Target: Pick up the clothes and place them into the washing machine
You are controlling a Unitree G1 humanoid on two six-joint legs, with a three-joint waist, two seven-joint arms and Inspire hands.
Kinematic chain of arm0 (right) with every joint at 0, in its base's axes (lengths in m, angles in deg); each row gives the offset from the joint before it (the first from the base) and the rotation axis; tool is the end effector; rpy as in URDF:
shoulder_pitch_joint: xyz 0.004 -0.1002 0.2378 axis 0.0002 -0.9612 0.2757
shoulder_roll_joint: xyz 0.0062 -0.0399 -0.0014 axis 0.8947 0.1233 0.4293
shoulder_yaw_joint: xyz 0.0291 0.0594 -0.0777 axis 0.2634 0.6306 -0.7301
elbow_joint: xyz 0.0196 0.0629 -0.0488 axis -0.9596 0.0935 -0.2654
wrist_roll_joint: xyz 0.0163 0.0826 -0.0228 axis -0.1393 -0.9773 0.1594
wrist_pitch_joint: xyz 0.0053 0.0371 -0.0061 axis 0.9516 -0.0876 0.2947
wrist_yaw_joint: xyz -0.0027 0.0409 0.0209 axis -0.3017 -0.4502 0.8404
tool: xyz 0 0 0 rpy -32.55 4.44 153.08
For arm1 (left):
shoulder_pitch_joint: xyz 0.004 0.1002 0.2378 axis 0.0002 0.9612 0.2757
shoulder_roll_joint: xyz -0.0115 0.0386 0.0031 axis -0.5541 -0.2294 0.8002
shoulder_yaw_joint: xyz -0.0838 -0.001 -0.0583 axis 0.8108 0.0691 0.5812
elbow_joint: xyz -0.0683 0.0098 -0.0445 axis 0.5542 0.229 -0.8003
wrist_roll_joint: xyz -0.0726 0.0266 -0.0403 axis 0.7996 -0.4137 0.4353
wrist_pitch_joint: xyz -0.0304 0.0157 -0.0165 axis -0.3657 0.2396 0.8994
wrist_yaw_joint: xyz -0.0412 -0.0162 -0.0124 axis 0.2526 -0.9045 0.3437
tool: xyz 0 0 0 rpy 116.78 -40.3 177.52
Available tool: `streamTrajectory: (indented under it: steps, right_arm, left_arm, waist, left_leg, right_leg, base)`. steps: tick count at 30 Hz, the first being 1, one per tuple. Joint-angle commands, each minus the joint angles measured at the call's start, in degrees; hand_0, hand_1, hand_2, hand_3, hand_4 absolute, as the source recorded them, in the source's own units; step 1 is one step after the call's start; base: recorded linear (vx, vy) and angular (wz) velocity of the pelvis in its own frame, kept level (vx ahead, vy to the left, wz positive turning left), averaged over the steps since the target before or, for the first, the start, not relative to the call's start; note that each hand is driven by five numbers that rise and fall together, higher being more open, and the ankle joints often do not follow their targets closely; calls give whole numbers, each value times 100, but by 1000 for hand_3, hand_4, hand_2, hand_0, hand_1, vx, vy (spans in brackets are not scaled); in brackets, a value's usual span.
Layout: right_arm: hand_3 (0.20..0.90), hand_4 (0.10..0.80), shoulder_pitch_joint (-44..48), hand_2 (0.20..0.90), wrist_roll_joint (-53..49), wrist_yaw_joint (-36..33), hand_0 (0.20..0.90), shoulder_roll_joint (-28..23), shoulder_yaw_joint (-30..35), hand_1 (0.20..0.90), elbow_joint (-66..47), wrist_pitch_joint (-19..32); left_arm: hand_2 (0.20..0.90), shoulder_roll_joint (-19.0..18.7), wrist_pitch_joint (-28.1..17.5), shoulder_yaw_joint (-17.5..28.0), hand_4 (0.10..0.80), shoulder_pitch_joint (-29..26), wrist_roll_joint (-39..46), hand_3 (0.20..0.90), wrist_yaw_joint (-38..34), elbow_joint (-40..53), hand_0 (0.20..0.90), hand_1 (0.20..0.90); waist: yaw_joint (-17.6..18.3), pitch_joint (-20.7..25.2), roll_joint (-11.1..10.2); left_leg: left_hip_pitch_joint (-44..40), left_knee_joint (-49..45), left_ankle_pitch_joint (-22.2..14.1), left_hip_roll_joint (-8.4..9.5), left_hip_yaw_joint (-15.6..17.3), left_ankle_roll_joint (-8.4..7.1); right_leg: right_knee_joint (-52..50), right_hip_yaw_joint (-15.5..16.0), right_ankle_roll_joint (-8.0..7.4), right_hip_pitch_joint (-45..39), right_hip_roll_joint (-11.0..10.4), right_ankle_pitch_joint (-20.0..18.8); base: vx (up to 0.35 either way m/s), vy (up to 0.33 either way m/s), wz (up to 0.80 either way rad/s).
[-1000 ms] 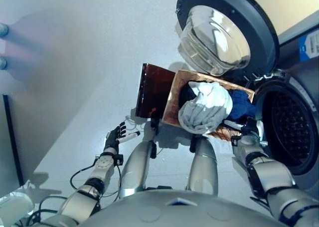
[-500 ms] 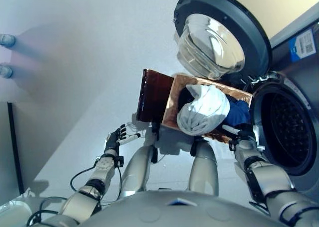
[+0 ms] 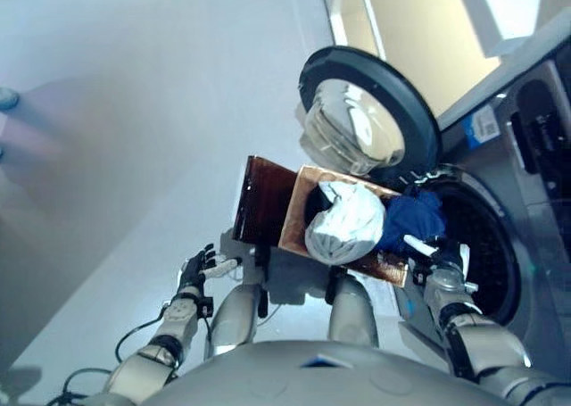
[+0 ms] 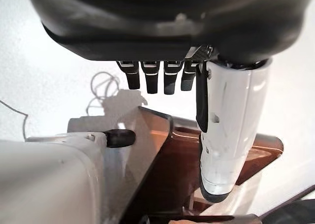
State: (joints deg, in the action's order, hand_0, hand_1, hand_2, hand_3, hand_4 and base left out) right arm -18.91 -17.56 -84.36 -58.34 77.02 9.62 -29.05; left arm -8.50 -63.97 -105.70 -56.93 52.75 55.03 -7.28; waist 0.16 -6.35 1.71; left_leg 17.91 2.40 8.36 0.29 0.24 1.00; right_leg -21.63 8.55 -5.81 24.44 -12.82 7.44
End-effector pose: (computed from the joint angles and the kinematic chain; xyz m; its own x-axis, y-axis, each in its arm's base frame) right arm 0.1466 -0.2664 -0.0543 0.5887 -0.6114 -0.5287 0.4958 0.7897 -0.3612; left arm 0.0877 0.1984 -0.0970 0.6176 0.1901 -0.7631 -0.1526 0.9809 0.1208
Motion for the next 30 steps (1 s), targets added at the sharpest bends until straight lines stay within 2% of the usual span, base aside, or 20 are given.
streamTrajectory:
  steps: [1, 5, 13, 18, 22, 26, 30]
  right_arm:
    - [200, 300, -211, 200, -334, -219, 200, 5, 317, 200, -910, 623]
    - [200, 300, -643, 200, -889, -162, 200, 383, 621, 200, -1640, 906]
    - [200, 300, -1175, 200, -2826, 311, 200, 1318, 848, 200, -2317, 1500]
    - [200, 300, -956, 200, -4630, 813, 200, 1714, 1138, 200, -1542, 1639]
    - [200, 300, -524, 200, -5534, 1069, 200, 1690, 1525, 200, -703, 1667]
    - [200, 300, 180, 200, -6040, 884, 200, 1374, 2022, 200, 173, 1809]
    - [200, 300, 649, 200, -6254, 657, 200, 982, 2375, 200, 594, 1910]
  left_arm:
    - [900, -295, -234, 390, 800, -210, 83, 900, -102, -33, 900, 900]
    - [900, -293, -298, 430, 800, -169, 194, 900, -119, -76, 900, 900]
    - [900, -183, -317, 426, 800, -71, 459, 900, -220, -169, 900, 900]
    - [900, -62, -252, 373, 800, -49, 641, 900, -210, -240, 900, 900]
    - [900, 50, -209, 286, 800, -34, 762, 900, -115, -258, 900, 900]
    - [900, 151, -243, 61, 800, -131, 827, 900, -91, -261, 900, 900]
    - [900, 258, -244, -193, 800, -172, 853, 900, -86, -213, 900, 900]
  waist:
    - [75, -177, -188]
    - [169, -98, -197]
    - [304, 67, -152]
    - [323, 85, -74]
    - [303, 49, 58]
    - [242, -24, 255]
    - [181, -87, 465]
  left_leg:
    - [-392, -393, -694, -320, -66, -594]
    - [-648, -342, -732, -385, -19, -603]
    - [-1017, -170, -767, -440, 173, -621]
    - [-1071, -144, -808, -397, 261, -617]
    - [-1020, -88, -800, -356, 319, -610]
    - [-862, -57, -770, -299, 338, -605]
    - [-746, 18, -712, -262, 335, -616]
  right_leg:
    - [2059, 1, -406, -995, -409, -1425]
    - [2042, -43, -399, -1167, -368, -1338]
    - [2127, -125, -408, -1348, -321, -1299]
    - [2143, -204, -405, -1340, -337, -1310]
    - [2153, -248, -406, -1216, -374, -1343]
    - [2160, -298, -391, -1019, -398, -1369]
    - [2199, -313, -382, -889, -435, -1407]
  base:
    - [82, -9, -13]
    - [74, 0, -16]
    - [53, 12, -12]
    - [17, 27, -18]
    - [-15, 39, -9]
    - [-45, 36, -11]
    - [-7, 11, -2]
